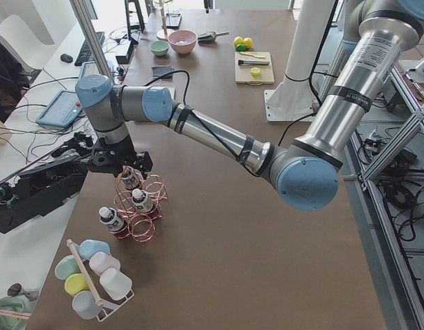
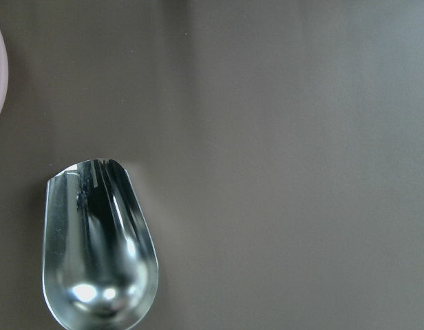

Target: Take tea from basket to plate

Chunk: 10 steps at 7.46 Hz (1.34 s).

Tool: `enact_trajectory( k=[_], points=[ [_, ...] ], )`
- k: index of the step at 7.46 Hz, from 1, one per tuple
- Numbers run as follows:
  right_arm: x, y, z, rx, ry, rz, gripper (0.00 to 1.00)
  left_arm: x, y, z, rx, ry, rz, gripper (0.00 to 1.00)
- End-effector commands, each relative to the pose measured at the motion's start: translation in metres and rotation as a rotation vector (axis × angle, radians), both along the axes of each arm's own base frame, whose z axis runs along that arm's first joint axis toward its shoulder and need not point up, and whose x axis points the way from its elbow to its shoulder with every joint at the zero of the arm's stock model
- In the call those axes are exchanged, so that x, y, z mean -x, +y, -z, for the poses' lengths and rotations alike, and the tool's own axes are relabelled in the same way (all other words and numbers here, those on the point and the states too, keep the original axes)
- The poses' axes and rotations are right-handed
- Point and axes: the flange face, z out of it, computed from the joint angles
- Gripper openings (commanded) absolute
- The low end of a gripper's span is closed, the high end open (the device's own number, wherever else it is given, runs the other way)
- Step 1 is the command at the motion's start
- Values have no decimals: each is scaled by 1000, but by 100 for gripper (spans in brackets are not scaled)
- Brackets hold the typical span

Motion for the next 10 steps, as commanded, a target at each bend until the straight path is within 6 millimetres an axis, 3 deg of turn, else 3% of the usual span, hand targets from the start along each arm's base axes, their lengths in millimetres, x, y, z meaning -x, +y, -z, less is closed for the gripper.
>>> enact_trajectory(
  k=[1,4,7,10],
  points=[
    [0,-1,1,-1,-1,-1,100,3,-9,0,8,7,7,93],
    [2,-3,3,-3,1,1,100,-4,-38,-8,3,7,-1,92],
    [3,-4,4,-4,-1,3,100,-23,-44,-7,-11,9,-24,92],
    [3,-4,4,-4,-1,3,100,-25,-47,-12,-23,9,-27,90]
  ],
)
